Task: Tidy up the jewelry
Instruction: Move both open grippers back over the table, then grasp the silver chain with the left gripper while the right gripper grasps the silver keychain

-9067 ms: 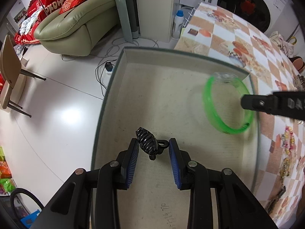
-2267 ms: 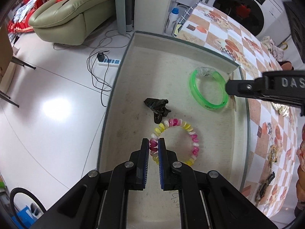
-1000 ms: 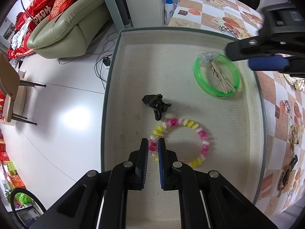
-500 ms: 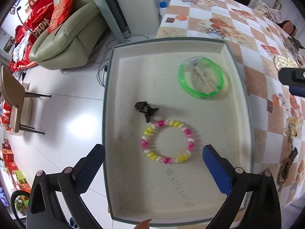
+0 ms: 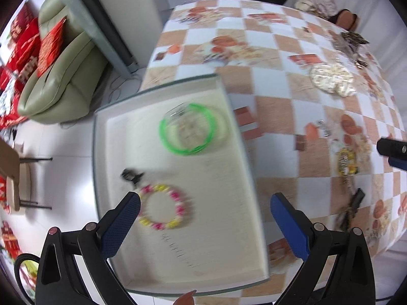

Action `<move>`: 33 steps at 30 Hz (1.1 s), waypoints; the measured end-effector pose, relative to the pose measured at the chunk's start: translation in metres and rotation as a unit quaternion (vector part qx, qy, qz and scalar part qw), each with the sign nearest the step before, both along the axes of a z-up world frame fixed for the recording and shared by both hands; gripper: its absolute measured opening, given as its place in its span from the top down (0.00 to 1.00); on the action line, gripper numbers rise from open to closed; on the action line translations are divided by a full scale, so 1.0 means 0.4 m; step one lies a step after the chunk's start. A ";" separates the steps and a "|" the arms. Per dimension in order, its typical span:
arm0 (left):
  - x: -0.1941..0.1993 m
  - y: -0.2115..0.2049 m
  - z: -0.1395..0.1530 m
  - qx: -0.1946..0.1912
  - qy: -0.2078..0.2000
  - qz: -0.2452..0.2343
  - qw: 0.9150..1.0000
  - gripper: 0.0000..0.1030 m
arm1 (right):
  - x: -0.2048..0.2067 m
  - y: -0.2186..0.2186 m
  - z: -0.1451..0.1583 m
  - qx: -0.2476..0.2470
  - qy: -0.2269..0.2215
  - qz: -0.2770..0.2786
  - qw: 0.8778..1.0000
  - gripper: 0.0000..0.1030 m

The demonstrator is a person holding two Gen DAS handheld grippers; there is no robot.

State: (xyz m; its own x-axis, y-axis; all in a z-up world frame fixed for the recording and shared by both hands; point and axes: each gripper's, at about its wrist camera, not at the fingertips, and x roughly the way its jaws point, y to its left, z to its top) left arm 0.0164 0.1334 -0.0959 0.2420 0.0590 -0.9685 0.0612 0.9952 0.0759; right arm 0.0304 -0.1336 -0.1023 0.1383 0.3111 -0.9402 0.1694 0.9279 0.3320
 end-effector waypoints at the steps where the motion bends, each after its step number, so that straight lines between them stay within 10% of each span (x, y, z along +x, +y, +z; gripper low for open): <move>1: 0.006 -0.017 0.004 -0.001 -0.001 -0.006 1.000 0.00 | -0.009 -0.021 -0.003 -0.001 0.003 -0.008 1.000 0.00; 14: 0.078 -0.205 0.004 -0.034 0.011 -0.055 0.998 0.00 | -0.110 -0.188 -0.058 -0.032 0.052 -0.053 0.997 0.00; 33: 0.209 -0.308 -0.137 -0.075 0.077 -0.034 0.994 0.00 | -0.163 -0.122 -0.143 -0.012 0.074 -0.030 0.997 0.10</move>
State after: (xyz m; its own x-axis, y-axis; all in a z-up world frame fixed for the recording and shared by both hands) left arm 0.1002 0.0103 -0.1507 0.0896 -0.0996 -0.9910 0.1276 0.9879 -0.0877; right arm -0.0347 -0.1825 -0.1594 0.0162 0.2827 -0.9591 0.2708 0.9221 0.2764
